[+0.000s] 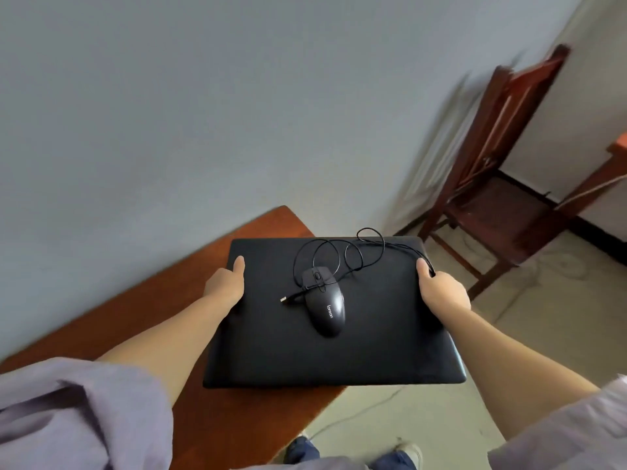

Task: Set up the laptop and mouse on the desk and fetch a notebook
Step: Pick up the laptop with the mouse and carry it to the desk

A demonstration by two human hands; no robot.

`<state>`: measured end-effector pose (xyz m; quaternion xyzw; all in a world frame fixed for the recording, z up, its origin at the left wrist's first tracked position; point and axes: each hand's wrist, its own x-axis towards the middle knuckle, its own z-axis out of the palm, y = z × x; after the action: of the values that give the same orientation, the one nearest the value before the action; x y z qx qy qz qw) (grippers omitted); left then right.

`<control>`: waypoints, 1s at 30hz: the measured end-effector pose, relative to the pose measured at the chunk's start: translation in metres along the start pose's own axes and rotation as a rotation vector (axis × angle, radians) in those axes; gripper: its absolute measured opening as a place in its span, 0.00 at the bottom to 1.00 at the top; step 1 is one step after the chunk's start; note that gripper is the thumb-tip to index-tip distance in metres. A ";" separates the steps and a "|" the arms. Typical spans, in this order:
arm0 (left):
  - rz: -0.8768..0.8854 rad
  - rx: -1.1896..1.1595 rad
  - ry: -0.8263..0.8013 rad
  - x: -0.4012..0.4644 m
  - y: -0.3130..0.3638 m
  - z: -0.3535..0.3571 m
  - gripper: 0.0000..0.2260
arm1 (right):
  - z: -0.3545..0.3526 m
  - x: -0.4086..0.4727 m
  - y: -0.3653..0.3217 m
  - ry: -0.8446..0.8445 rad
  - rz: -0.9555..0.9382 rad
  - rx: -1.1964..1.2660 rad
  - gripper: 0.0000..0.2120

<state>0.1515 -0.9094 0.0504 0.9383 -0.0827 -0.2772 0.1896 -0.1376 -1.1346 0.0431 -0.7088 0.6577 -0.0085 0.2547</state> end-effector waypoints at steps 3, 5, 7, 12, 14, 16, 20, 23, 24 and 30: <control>0.131 0.066 -0.091 -0.025 0.076 0.048 0.33 | -0.039 0.011 0.080 0.070 0.158 0.050 0.32; 0.210 0.110 -0.149 -0.050 0.125 0.087 0.33 | -0.064 0.016 0.138 0.106 0.255 0.076 0.33; 0.281 0.164 -0.204 -0.080 0.171 0.131 0.33 | -0.090 0.020 0.196 0.137 0.337 0.106 0.33; 0.381 0.253 -0.325 -0.170 0.269 0.243 0.32 | -0.160 0.034 0.334 0.202 0.502 0.132 0.30; 0.415 0.267 -0.369 -0.203 0.302 0.284 0.32 | -0.183 0.041 0.383 0.229 0.557 0.129 0.31; 0.457 0.304 -0.391 -0.232 0.334 0.320 0.33 | -0.202 0.047 0.426 0.251 0.617 0.141 0.34; 0.553 0.394 -0.412 -0.272 0.392 0.381 0.33 | -0.231 0.063 0.494 0.260 0.713 0.188 0.36; 0.615 0.430 -0.430 -0.291 0.438 0.422 0.33 | -0.250 0.085 0.529 0.270 0.763 0.214 0.36; 0.643 0.442 -0.427 -0.295 0.455 0.435 0.32 | -0.257 0.096 0.539 0.275 0.773 0.221 0.36; 0.772 0.479 -0.457 -0.318 0.585 0.514 0.31 | -0.319 0.182 0.593 0.345 0.819 0.257 0.37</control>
<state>-0.4265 -1.5212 0.0428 0.7719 -0.5239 -0.3584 0.0350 -0.7740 -1.4200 0.0412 -0.3415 0.9099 -0.1068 0.2097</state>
